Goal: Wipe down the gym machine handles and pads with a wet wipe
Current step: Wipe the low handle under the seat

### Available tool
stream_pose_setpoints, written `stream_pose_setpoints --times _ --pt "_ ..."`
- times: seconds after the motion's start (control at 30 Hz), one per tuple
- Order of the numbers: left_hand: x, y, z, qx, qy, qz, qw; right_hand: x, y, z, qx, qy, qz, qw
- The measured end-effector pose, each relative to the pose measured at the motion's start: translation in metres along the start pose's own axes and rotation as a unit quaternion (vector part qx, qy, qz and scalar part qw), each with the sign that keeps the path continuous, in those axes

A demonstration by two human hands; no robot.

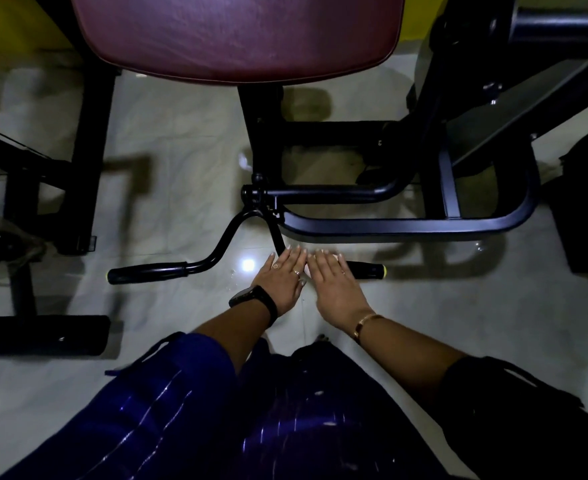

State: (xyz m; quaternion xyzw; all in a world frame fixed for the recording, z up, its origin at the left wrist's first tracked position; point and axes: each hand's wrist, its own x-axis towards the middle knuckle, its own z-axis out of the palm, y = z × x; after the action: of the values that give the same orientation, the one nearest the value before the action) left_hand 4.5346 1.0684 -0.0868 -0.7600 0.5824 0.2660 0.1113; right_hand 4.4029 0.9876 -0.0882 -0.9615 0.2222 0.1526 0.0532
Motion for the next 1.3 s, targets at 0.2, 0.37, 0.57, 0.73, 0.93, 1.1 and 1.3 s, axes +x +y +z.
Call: stream_pose_setpoints --times 0.2,0.37,0.57,0.73,0.93,1.1,1.3 --pt "0.002 -0.002 -0.003 -0.007 -0.005 0.008 1.000 -0.060 0.050 0.023 -0.052 0.013 0.009 0.999" --pt "0.002 -0.002 -0.004 -0.020 -0.007 0.009 1.000 -0.025 0.041 0.003 0.090 0.042 0.120 0.988" --pt "0.002 -0.001 -0.005 0.003 -0.015 0.008 1.000 0.005 0.014 0.003 0.147 0.075 0.017 0.986" --pt "0.003 0.004 -0.004 -0.024 -0.013 -0.008 1.000 -0.034 0.044 0.019 0.076 0.080 -0.052 0.993" --pt "0.003 0.000 0.001 -0.034 0.002 0.003 0.999 -0.042 0.090 0.021 0.071 0.078 0.079 0.991" --pt "0.003 0.006 0.002 -0.023 0.005 -0.015 1.000 0.008 0.054 -0.013 0.061 -0.018 0.061 0.996" --pt "0.002 0.006 0.000 -0.013 -0.004 -0.016 1.000 -0.007 0.022 0.000 0.054 0.010 -0.038 0.998"
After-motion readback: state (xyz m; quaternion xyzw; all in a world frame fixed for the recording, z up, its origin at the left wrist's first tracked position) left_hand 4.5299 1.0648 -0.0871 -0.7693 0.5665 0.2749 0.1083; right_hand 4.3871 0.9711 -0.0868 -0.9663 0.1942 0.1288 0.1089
